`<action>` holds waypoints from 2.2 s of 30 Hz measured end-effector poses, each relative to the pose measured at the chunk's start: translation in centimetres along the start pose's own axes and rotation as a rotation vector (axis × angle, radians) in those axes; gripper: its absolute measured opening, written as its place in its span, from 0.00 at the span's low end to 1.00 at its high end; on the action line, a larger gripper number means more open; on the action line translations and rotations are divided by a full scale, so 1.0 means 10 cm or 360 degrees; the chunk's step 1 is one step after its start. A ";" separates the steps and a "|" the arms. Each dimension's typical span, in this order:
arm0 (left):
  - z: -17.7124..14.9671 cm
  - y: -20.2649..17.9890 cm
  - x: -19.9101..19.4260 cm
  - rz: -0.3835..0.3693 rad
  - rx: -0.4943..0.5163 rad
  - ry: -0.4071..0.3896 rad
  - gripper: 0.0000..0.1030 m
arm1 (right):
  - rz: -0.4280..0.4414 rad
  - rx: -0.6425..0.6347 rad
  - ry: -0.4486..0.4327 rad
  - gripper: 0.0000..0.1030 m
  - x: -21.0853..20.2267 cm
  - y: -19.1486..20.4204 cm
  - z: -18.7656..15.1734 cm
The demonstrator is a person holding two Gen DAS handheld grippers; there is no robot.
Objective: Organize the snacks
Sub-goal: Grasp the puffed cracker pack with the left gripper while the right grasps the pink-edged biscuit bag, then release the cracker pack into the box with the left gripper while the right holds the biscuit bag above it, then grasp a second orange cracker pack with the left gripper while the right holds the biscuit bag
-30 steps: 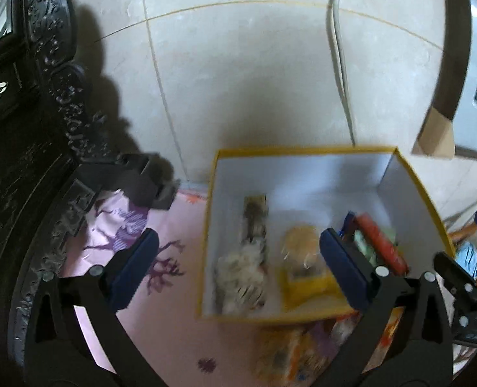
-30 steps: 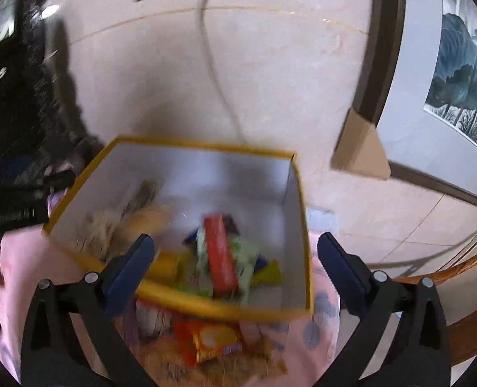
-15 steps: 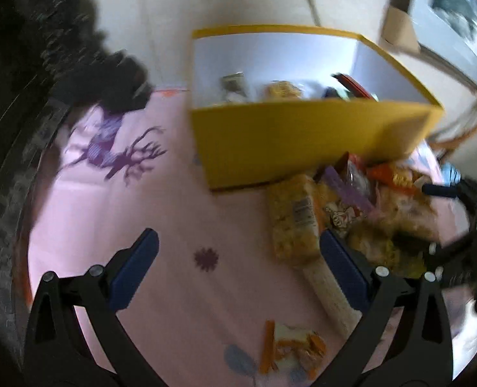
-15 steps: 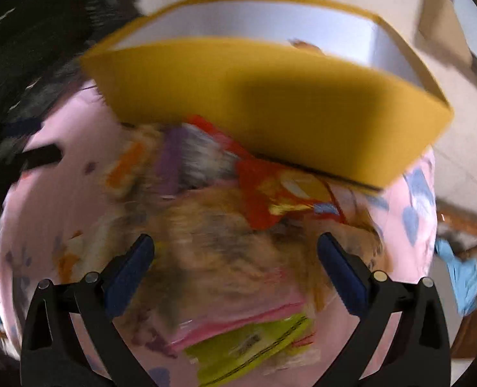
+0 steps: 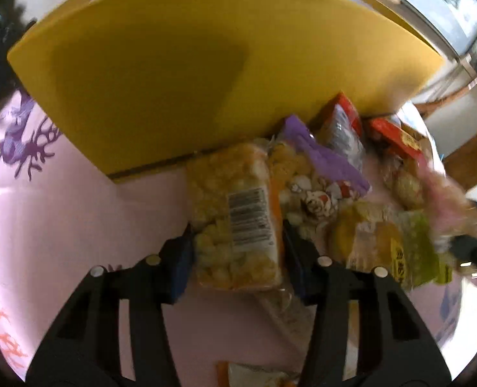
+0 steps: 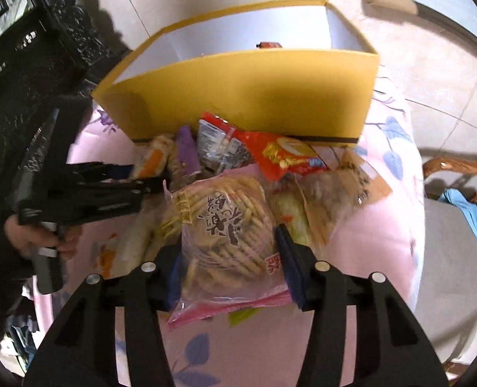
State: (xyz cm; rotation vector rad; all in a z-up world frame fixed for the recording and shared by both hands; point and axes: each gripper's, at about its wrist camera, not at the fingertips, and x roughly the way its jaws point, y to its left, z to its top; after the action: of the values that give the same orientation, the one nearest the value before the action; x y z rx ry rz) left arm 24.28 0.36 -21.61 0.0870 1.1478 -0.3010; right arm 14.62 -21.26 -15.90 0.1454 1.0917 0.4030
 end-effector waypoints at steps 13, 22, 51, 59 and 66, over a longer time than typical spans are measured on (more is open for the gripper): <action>-0.14 0.18 -1.09 0.0039 -0.0094 -0.0217 0.49 | -0.0044 0.0068 -0.0277 0.51 -0.82 0.19 0.28; 0.62 0.21 -1.67 0.0254 -0.0269 -0.0508 0.39 | -0.0137 0.0044 -0.0497 0.51 -0.85 0.22 1.34; -0.41 1.42 -0.27 0.0344 -0.1131 -0.0117 0.96 | -0.0134 0.0114 -0.0573 0.51 -1.00 -0.04 0.85; -0.23 1.46 -0.31 0.0484 -0.1047 -0.0031 0.98 | -0.0079 0.0056 -0.0528 0.51 -0.80 0.07 0.85; -0.03 1.74 -0.17 0.0256 -0.1450 -0.0149 0.98 | 0.0081 0.0098 -0.0446 0.51 -0.59 0.21 0.79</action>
State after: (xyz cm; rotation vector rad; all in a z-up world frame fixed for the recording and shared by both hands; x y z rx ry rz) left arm 28.21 17.41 -21.67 -0.6271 1.0860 0.3719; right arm 18.69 -20.96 -6.72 0.2760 0.8258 0.3821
